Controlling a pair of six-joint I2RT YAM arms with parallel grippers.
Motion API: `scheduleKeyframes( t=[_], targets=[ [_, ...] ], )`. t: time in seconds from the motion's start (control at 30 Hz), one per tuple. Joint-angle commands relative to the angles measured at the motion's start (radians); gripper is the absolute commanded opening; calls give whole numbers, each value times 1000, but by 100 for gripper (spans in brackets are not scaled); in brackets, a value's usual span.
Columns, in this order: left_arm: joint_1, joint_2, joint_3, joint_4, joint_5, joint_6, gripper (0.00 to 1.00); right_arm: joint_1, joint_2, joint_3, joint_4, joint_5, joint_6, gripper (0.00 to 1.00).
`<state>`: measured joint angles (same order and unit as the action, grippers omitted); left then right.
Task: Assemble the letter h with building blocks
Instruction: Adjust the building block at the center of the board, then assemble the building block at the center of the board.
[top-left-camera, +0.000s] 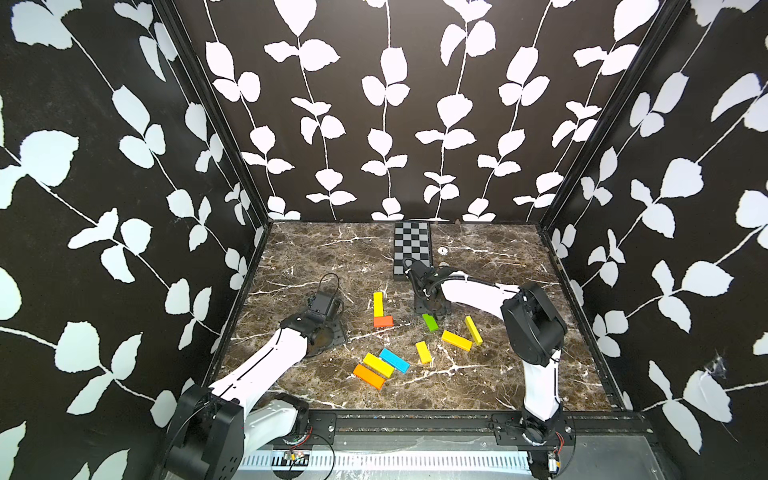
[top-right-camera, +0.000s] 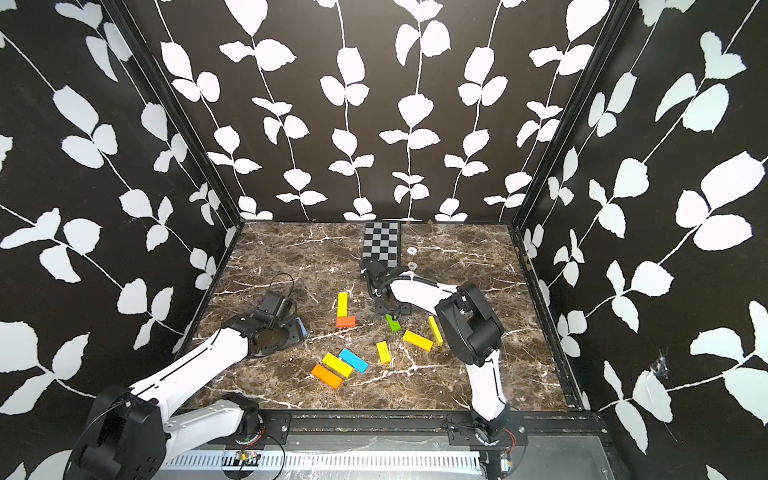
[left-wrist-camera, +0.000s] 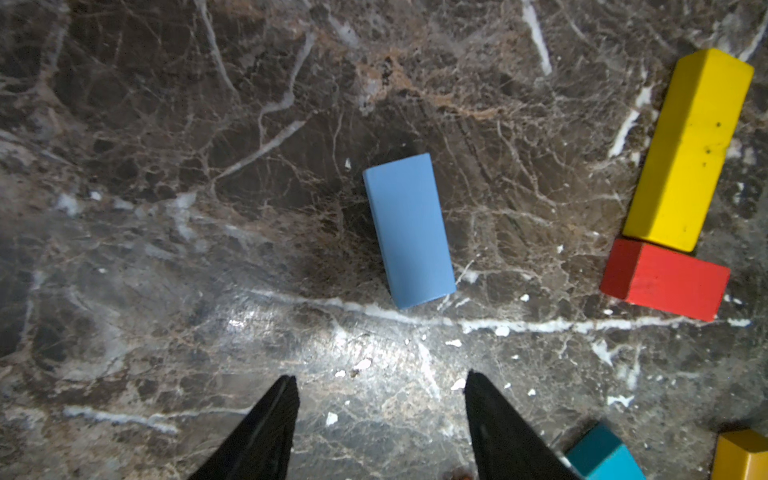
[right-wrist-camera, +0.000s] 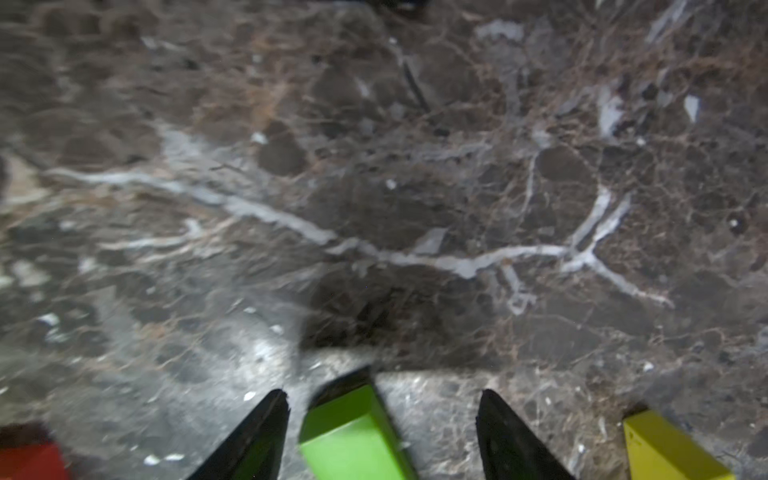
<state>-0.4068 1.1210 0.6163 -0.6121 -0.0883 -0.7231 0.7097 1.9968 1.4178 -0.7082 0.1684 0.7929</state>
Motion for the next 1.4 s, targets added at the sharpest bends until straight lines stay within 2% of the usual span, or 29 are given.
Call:
scheduleKeyframes(
  t=[0.0, 0.1, 0.27, 0.47, 0.57, 0.63, 0.77, 0.83, 0.97, 1.13, 1.37],
  targets=[
    [7, 2, 5, 13, 12, 14, 66, -11, 0, 9, 47, -42, 0, 69],
    [7, 6, 1, 14, 10, 18, 66, -5, 39, 30, 69, -132, -6, 67],
    [6, 15, -6, 26, 20, 16, 65, 31, 74, 44, 92, -181, -10, 57],
    [7, 28, -8, 35, 26, 16, 65, 85, 56, 61, 47, -193, -11, 49],
    [6, 35, -14, 43, 34, 17, 65, 109, 13, 45, 0, -145, 9, 48],
    [6, 43, -19, 55, 40, 16, 65, 114, -27, 30, -17, -108, 17, 51],
    [6, 64, -15, 64, 58, 17, 65, 117, -104, 20, -64, -14, 17, 79],
    [6, 66, -19, 69, 60, 15, 65, 117, -114, 18, -89, 7, 19, 84],
    [7, 58, -22, 68, 58, 18, 65, 112, -101, -3, -98, 0, 16, 86],
    [6, 59, -14, 63, 62, 25, 65, 79, -78, -47, -39, -96, -49, 85],
    [6, 75, 5, 61, 68, 32, 64, 69, -69, -84, -29, -127, -87, 80]
  ],
)
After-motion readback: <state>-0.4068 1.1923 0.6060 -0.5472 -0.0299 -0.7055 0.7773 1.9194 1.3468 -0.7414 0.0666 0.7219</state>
